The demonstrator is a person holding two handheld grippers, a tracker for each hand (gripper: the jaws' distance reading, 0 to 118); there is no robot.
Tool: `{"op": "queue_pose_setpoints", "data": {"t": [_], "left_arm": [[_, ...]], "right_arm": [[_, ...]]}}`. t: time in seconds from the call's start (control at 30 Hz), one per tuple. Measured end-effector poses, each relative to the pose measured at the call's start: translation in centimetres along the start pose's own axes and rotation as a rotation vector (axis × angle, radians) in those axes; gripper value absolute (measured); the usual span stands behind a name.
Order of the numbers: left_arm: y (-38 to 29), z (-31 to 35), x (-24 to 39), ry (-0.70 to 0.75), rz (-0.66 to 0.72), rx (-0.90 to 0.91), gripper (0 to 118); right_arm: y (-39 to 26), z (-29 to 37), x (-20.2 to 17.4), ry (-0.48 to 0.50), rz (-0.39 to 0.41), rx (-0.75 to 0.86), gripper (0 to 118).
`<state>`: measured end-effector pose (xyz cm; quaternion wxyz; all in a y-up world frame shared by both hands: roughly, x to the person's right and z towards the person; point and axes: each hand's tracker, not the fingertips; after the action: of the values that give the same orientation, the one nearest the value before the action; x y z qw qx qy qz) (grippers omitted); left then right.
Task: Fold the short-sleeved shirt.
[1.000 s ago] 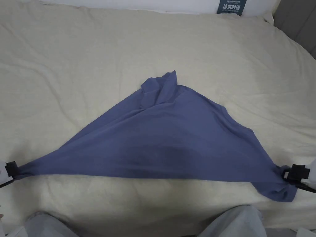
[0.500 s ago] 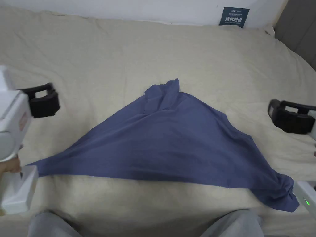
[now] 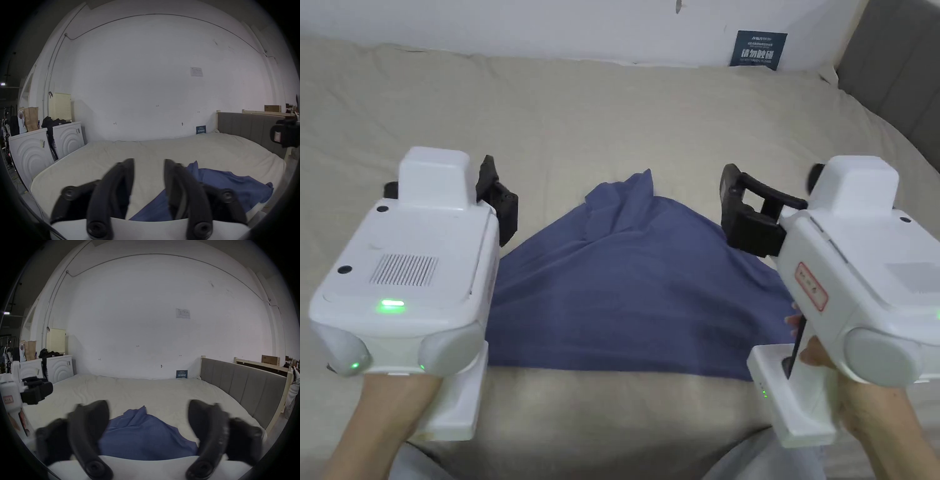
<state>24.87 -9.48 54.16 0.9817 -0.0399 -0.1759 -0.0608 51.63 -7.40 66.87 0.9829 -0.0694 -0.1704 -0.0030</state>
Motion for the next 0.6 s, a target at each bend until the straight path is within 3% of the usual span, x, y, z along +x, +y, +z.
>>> {"op": "queue_pose_setpoints", "data": {"t": [0.07, 0.1, 0.2, 0.57, 0.6], "left_arm": [[-0.4, -0.1, 0.0, -0.017, 0.018, -0.014, 4], [-0.5, -0.1, -0.1, -0.022, 0.032, -0.019, 0], [-0.8, -0.2, -0.3, -0.035, 0.037, -0.04, 0], [-0.6, -1.8, -3.0, 0.002, 0.092, -0.119, 1], [-0.5, -2.4, -3.9, 0.003, 0.096, -0.161, 13]], "right_arm": [[-0.2, -0.2, -0.2, 0.0, 0.0, -0.003, 25], [-0.3, -0.4, -0.1, 0.003, -0.008, -0.012, 6], [-0.6, -0.7, 0.1, 0.015, -0.052, -0.04, 2], [-1.4, -1.2, 0.2, -0.01, -0.048, -0.071, 1], [-1.5, -1.2, 0.3, -0.009, -0.047, -0.074, 1]]}}
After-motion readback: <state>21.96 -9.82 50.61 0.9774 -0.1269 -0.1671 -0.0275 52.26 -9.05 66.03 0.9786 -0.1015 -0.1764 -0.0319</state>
